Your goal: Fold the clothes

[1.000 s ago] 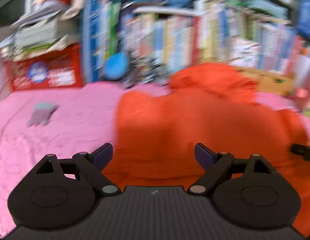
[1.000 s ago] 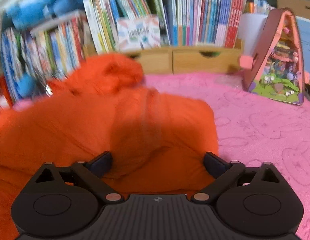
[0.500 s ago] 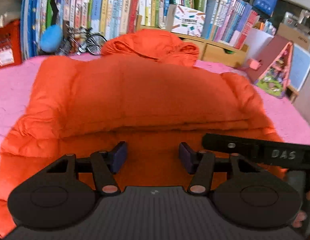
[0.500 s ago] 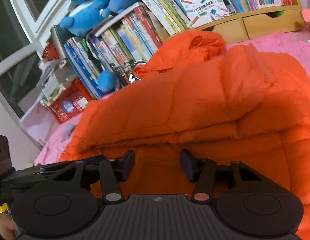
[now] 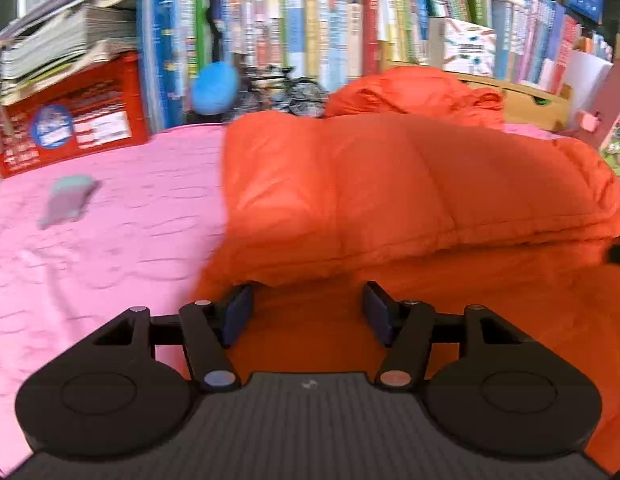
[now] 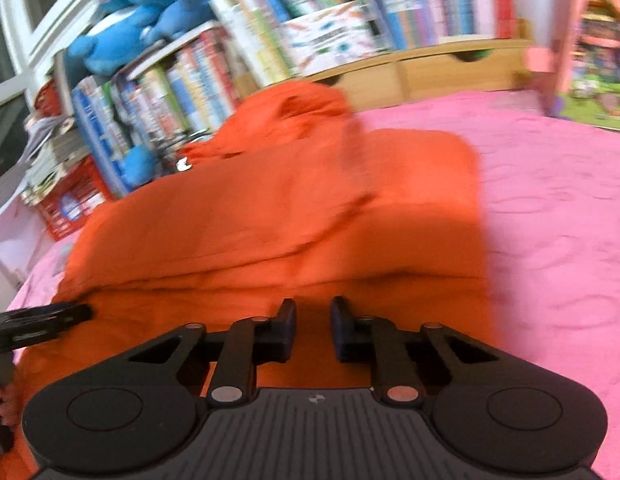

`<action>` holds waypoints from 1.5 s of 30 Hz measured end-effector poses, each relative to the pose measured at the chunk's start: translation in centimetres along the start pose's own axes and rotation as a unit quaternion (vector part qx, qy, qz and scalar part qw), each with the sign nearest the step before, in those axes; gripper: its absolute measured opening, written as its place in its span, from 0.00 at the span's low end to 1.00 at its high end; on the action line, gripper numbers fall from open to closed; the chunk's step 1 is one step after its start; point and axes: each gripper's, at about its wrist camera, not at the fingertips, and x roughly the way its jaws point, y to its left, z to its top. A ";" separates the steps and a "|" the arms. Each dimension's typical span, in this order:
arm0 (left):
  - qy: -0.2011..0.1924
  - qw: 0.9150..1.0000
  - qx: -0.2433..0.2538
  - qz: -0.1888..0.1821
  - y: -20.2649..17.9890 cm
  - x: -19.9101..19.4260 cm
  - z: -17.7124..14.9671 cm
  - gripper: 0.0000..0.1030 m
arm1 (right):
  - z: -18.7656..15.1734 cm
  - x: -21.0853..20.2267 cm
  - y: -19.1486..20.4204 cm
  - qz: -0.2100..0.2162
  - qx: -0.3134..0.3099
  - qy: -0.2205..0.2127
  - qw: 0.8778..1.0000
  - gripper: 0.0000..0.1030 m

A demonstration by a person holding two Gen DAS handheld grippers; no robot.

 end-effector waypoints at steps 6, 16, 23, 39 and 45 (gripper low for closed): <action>0.001 0.999 -0.022 0.039 3.9 -3.6 0.6 0.68 | 0.9 -3.8 -2.9 -0.032 0.012 -0.012 0.999 0.41; -0.080 0.992 0.051 -0.084 -8.5 -0.7 7.7 0.77 | 10.0 -3.1 1.8 -0.061 -0.108 -0.106 0.987 0.77; -0.056 0.992 0.054 -0.097 -11.3 4.6 6.5 0.80 | 13.6 6.1 8.6 -0.123 -0.251 -0.083 0.956 0.77; -0.034 0.991 0.043 -0.120 -12.5 7.9 5.8 0.81 | 16.3 19.1 12.8 -0.202 -0.305 -0.060 0.929 0.15; -0.034 0.991 0.042 -0.121 -12.3 7.9 5.8 0.82 | 15.7 10.1 15.1 -0.177 -0.305 -0.240 0.905 0.06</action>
